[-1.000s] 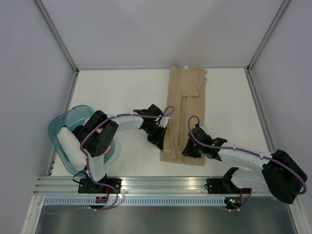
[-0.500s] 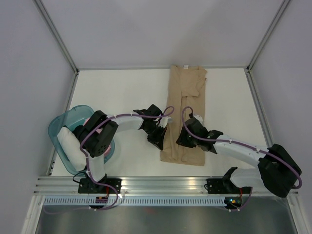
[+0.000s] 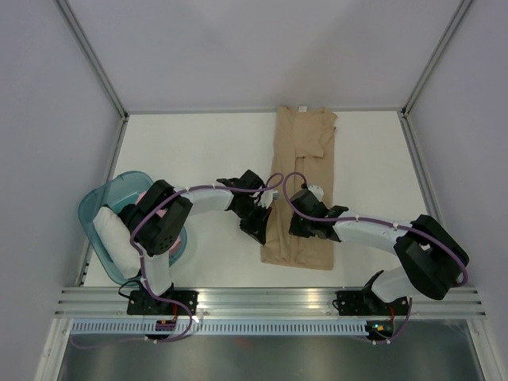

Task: Roll the t-shirts
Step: Fold the tshirt

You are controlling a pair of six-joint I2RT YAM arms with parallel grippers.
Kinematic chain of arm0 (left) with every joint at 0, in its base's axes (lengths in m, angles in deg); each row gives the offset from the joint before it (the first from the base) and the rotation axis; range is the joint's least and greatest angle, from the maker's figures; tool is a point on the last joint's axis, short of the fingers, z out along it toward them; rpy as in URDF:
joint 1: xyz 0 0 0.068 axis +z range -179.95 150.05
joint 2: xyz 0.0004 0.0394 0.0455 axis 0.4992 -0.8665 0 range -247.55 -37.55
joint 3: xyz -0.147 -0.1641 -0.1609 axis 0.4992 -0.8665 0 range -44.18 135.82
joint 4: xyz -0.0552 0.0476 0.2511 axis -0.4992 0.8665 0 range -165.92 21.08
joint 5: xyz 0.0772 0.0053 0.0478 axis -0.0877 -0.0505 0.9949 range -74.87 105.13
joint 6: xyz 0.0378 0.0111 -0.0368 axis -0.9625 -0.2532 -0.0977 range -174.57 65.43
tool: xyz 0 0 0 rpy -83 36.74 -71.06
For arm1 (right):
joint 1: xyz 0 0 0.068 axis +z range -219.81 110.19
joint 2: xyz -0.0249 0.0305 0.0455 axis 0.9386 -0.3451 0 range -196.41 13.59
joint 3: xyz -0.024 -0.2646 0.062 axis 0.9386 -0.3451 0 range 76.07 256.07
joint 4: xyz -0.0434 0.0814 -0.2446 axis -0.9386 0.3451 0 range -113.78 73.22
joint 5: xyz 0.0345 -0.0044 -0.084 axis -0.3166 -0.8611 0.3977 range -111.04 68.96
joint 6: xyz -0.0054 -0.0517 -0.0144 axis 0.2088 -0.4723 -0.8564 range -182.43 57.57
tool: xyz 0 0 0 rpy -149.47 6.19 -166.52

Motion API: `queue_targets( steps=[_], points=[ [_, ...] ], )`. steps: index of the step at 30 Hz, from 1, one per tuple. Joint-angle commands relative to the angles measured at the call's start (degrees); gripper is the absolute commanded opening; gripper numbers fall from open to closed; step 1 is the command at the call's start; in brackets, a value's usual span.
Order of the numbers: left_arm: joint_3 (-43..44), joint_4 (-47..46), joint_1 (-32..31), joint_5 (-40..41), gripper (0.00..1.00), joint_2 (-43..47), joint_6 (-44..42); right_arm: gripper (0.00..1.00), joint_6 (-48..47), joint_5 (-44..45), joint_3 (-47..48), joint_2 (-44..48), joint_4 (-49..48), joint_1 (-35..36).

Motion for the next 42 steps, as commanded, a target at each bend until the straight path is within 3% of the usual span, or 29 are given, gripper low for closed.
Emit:
queue_targets(
  steps=[1, 4, 18, 21, 24, 27, 34, 42],
  points=[
    [-0.8, -0.5, -0.2, 2.3, 0.02, 0.5, -1.2, 0.04, 0.1, 1.5, 0.3, 0.2, -3.0, -0.9],
    [-0.9, -0.5, -0.2, 2.7, 0.02, 0.7, -1.1, 0.0, 0.8, 1.5, -1.0, 1.5, -2.5, -2.5],
    [-2.2, -0.5, -0.1, 3.7, 0.02, 1.9, -1.6, 0.03, 0.8, 0.7, -4.6, 8.4, 1.0, -6.2],
    [-2.3, -0.4, -0.2, 3.6, 0.02, 1.9, -1.7, 0.08, 0.5, -0.2, -5.0, 7.4, 1.6, -6.9],
    [-2.3, -0.4, -0.2, 3.1, 0.02, 1.9, -1.9, 0.23, -0.8, -2.2, -5.1, 7.5, 1.4, -8.8],
    [-2.1, -0.5, -0.2, 2.7, 0.02, 1.6, -1.9, 0.28, -3.3, -2.8, -3.5, 9.1, 2.2, -8.9],
    [-1.9, -0.5, -0.2, 2.3, 0.02, 1.6, -2.2, 0.45, -3.9, -6.0, -5.5, 15.9, 1.4, -4.4],
    [-1.8, -0.4, -0.2, 2.5, 0.02, 1.7, -2.2, 0.49, 1.6, -7.9, -10.3, 13.3, -3.9, 1.8]
  ],
)
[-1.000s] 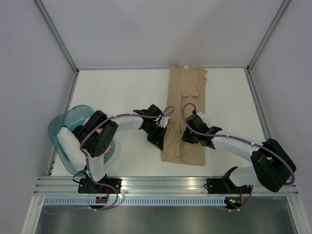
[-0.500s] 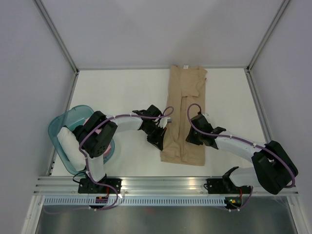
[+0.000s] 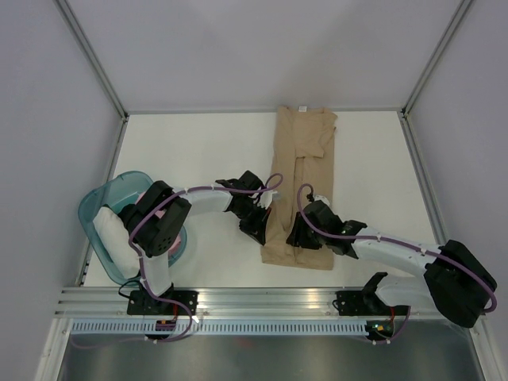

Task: Roll the t-shirts
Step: Fold the tshirt

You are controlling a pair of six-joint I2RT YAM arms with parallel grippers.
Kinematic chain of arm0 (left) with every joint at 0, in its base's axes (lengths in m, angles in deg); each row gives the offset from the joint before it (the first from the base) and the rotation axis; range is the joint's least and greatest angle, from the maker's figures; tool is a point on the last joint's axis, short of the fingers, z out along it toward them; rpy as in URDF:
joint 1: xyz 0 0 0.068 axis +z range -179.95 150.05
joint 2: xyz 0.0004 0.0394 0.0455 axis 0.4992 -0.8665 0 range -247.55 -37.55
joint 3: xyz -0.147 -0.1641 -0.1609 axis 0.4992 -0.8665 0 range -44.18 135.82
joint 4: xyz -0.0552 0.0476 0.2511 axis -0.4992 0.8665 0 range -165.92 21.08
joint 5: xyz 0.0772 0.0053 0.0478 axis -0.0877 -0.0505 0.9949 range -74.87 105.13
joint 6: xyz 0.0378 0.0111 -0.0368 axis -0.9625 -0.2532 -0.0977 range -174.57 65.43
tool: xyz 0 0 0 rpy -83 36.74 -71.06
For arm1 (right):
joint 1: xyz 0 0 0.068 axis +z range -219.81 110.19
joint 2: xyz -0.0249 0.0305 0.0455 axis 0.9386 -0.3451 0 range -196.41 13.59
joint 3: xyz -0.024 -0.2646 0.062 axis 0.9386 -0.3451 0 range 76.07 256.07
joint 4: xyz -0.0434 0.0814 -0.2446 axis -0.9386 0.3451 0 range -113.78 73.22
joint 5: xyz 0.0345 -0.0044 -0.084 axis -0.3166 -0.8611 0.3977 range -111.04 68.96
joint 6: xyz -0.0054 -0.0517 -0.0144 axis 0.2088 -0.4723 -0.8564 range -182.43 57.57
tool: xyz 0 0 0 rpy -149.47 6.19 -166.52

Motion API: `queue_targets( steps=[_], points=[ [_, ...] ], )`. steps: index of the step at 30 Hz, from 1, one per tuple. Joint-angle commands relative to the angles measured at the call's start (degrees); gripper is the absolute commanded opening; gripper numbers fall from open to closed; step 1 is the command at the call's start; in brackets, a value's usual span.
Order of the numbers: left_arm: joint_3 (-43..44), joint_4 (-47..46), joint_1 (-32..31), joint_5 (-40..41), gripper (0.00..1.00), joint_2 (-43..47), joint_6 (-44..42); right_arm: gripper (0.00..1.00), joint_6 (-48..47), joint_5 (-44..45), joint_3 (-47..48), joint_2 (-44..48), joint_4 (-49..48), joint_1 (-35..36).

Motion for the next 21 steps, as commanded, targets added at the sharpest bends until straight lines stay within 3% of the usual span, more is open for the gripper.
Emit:
queue_targets(
  steps=[1, 5, 7, 8, 11, 16, 21],
  points=[
    [-0.7, 0.6, -0.2, 2.4, 0.02, 0.9, -2.2, 0.49, 3.0, -0.9, -1.8, -0.5, -2.2, 1.0],
    [-0.7, 0.7, -0.1, 2.4, 0.02, 0.9, -2.1, 0.45, 3.8, -4.9, -3.7, -0.1, -4.1, 1.2],
    [-0.7, 0.6, -0.2, 2.5, 0.02, 0.8, -2.1, 0.33, 4.6, -6.2, -4.4, -0.1, -5.5, 1.4],
    [-0.6, 0.7, -0.2, 2.5, 0.02, 0.9, -2.1, 0.21, 4.9, -6.6, -4.4, 0.3, -5.4, 1.5],
    [-0.5, 1.0, -0.1, 2.8, 0.02, 1.3, -2.4, 0.06, 5.2, -6.6, -4.0, 3.0, -1.5, 1.4],
    [-0.1, 1.7, -0.1, 2.1, 0.02, 1.5, -2.8, 0.01, 8.6, -9.9, -6.2, 8.0, -0.1, 1.2],
    [0.1, 2.4, -0.1, 1.9, 0.02, 1.4, -3.4, 0.02, 9.9, -12.0, -8.2, 6.7, -1.2, 1.1]
  ],
)
